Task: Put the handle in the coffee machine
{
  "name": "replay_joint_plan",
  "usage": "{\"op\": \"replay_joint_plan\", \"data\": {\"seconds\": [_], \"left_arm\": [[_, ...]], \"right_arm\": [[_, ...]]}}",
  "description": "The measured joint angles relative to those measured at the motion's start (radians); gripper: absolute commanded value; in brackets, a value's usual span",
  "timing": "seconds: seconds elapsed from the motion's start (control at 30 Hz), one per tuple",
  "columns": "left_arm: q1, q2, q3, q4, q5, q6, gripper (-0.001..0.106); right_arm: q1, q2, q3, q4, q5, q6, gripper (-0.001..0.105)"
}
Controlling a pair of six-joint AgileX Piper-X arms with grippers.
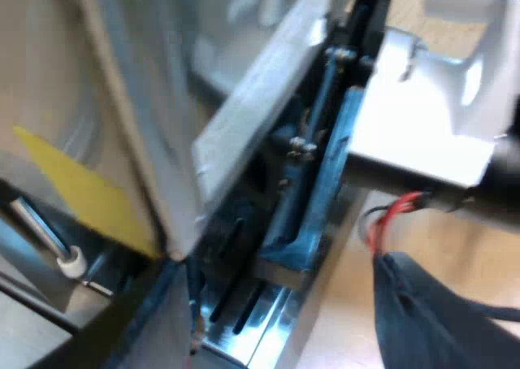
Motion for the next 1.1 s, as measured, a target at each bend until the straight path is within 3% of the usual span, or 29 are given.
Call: {"op": "replay_joint_plan", "data": {"seconds": [0.4, 0.53, 0.6, 0.73, 0.8, 1.1], "left_arm": [[0.01, -0.016, -0.139, 0.117, -0.017, 0.0, 0.053], [0.098, -0.016, -0.192, 0.14, -0.02, -0.003, 0.039], [0.144, -0.016, -0.2, 0.134, -0.022, -0.003, 0.023], [0.159, -0.016, -0.2, 0.131, -0.033, -0.003, 0.014], [0.159, -0.016, -0.2, 0.111, -0.062, -0.005, 0.0], [0.159, 0.059, -0.202, 0.022, -0.112, -0.055, 0.0]], "right_arm": [[0.0, 0.0, 0.0, 0.0, 0.0, -0.015, 0.044], [0.0, -0.002, 0.0, 0.002, 0.0, -0.015, 0.044], [0.0, -0.002, 0.0, 0.002, 0.0, -0.019, 0.044], [0.0, -0.004, 0.0, 0.005, 0.002, -0.022, 0.044], [0.0, -0.004, 0.0, 0.005, 0.002, -0.022, 0.044], [0.0, -0.008, 0.0, 0.01, 0.002, -0.022, 0.044]]}}
